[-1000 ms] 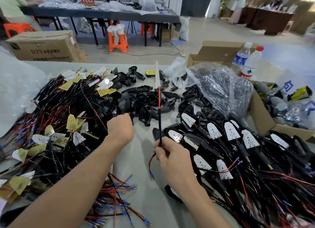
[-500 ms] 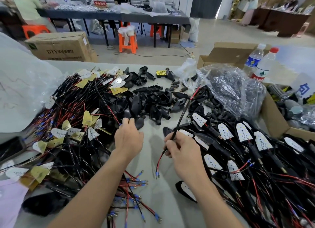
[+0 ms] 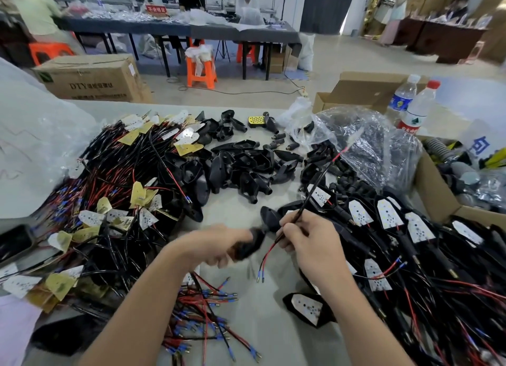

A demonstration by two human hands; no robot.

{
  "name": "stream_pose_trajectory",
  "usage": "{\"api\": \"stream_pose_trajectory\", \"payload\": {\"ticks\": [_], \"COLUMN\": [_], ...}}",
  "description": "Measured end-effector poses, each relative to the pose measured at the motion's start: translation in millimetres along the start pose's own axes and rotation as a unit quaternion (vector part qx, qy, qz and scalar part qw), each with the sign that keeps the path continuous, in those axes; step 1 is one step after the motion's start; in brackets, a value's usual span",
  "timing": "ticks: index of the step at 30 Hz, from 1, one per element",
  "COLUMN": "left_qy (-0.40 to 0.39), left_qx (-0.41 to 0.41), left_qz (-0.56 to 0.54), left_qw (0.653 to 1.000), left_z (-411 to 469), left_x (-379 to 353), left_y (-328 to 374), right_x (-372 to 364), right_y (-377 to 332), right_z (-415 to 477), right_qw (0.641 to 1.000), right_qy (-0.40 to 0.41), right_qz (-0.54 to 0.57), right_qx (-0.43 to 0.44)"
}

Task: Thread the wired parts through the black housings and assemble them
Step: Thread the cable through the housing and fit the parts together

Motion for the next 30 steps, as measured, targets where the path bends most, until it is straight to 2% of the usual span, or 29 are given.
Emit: {"api": "stream_pose_trajectory", "payload": {"ticks": [2, 4, 6, 7, 8, 9, 10, 12, 14, 18, 21, 24, 27, 30], "left_qy": [-0.093, -0.092, 0.016, 0.116, 0.221, 0.286, 0.285, 0.176, 0.137, 0.19, 0.236, 0.259, 0.262, 0.224], "left_qx": [-0.012, -0.018, -0.027, -0.043, -0.061, -0.081, -0.106, -0.144, -0.153, -0.135, -0.14, -0.178, -0.203, -0.209], "left_qz": [0.013, -0.007, 0.001, 0.037, 0.072, 0.07, 0.031, -0.083, -0.123, -0.132, -0.07, -0.003, -0.007, -0.018], "left_qw": [0.996, 0.996, 0.999, 0.992, 0.971, 0.952, 0.952, 0.97, 0.971, 0.963, 0.959, 0.949, 0.943, 0.952], "left_z": [-19, -31, -40, -45, -56, -69, -77, -83, -88, -90, -96, -108, -114, -111], "left_x": [-26, -34, -23, -13, -3, 0, -5, -26, -38, -36, -30, -25, -27, -31], "left_y": [-8, -11, -11, -9, -5, 0, 3, 8, 8, 0, 2, 15, 25, 24], "right_x": [2, 0, -3, -5, -6, -8, -9, -9, -8, -9, -11, -15, -14, -16], "right_y": [2, 5, 8, 8, 9, 10, 9, 7, 4, 0, 2, 7, 13, 22], "right_z": [2, 1, 0, 0, -1, -1, -1, -1, -2, -8, -12, -17, -23, -33], "right_qw": [1.0, 0.999, 0.999, 0.999, 0.998, 0.998, 0.997, 0.995, 0.992, 0.991, 0.994, 0.994, 0.992, 0.985], "right_qy": [-0.009, -0.017, -0.017, -0.015, -0.013, -0.011, -0.009, 0.002, 0.012, 0.01, -0.017, -0.055, -0.063, -0.064], "right_qz": [0.019, 0.033, 0.043, 0.047, 0.051, 0.058, 0.068, 0.096, 0.122, 0.134, 0.108, 0.091, 0.096, 0.143], "right_qx": [-0.008, -0.015, -0.017, -0.018, -0.019, -0.022, -0.023, -0.024, -0.021, -0.011, -0.02, -0.035, -0.047, -0.07]}}
Point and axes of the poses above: each hand's wrist, its own z-axis towards the middle knuckle, its own x-axis out of the back of the hand, y = z × x, the point moved 7 cm from there along z, towards the middle knuckle
